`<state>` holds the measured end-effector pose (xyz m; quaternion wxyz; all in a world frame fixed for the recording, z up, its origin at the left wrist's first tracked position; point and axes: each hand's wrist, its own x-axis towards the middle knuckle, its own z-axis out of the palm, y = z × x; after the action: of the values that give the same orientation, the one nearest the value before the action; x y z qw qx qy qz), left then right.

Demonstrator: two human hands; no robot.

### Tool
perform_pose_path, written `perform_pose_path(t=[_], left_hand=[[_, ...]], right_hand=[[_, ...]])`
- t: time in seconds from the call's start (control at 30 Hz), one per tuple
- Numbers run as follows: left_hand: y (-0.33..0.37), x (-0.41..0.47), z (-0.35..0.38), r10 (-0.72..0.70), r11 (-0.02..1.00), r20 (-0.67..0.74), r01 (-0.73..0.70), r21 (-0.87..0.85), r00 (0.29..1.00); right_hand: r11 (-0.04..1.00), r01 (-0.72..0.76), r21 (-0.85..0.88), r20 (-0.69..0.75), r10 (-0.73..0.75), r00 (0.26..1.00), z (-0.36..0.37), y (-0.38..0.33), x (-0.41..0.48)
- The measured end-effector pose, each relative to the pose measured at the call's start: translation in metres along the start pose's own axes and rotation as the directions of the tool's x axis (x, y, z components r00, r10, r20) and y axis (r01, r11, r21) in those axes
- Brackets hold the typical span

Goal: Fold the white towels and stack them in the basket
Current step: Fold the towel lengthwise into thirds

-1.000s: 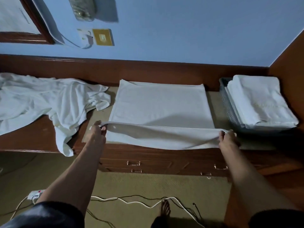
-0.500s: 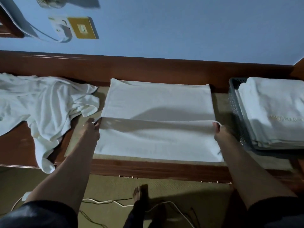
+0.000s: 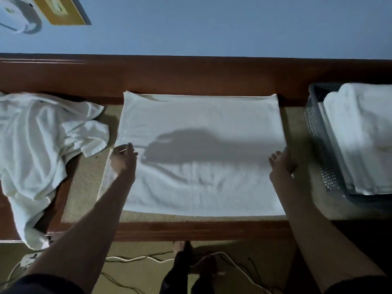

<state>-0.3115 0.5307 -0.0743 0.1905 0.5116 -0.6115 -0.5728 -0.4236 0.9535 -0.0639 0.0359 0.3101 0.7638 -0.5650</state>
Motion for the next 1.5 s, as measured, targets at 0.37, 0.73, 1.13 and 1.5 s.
perform_pose_path(t=[0.37,0.73,1.13,1.5], left_hand=[[-0.075,-0.083,0.1,0.395,0.195,0.827,-0.917,0.349,0.399],[-0.056,-0.078,0.117,0.615,0.305,0.563,-0.824,0.477,0.553],[-0.095,-0.13,0.122,0.309,0.006,0.868,-0.913,0.408,0.389],[-0.092,-0.136,0.123,0.309,-0.004,0.864,-0.908,0.42,0.398]], right_hand=[[0.24,0.768,-0.594,0.618,-0.475,0.627,0.034,0.098,-0.051],[0.199,0.763,-0.614,0.582,-0.539,0.609,0.033,0.088,-0.021],[0.075,0.806,-0.588,0.617,-0.602,0.506,-0.017,0.092,0.041],[0.13,0.786,-0.604,0.595,-0.582,0.554,-0.015,0.088,-0.007]])
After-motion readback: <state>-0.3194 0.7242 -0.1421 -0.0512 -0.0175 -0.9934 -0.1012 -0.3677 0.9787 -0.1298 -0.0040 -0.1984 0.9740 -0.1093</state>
